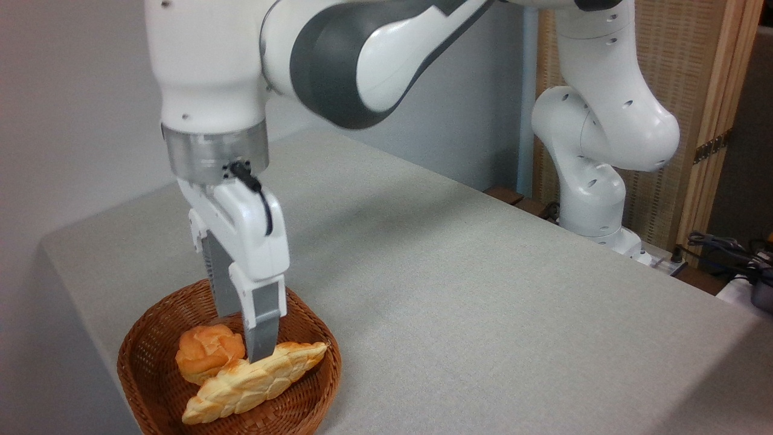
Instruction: Put bread into the basket
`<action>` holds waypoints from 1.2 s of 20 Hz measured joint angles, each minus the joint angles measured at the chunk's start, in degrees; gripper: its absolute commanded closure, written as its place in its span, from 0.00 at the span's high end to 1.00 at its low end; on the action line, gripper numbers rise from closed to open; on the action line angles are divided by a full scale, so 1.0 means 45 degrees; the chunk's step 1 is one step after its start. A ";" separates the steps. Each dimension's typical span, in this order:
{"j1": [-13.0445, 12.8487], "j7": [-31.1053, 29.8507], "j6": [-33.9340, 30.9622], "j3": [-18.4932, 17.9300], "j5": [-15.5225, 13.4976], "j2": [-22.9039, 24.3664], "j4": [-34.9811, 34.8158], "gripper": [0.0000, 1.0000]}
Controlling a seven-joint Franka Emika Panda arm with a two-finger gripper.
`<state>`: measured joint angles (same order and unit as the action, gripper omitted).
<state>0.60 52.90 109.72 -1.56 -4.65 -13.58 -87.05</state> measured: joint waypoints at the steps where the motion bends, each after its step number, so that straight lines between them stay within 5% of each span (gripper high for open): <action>1: 0.0120 0.0000 -0.0394 -0.0001 0.0000 0.0205 0.0059 1.00; 6: 0.0528 -0.0245 -0.3002 0.0512 -0.0179 0.1776 0.0178 1.00; 11: 0.0927 -0.2109 -0.4352 0.1765 -0.0181 0.2892 0.0157 1.00; 24: 0.0586 -0.2146 -0.4419 0.1897 0.0695 0.2980 -0.0285 1.00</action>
<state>3.24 43.24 89.83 6.98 -1.53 -0.17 -88.33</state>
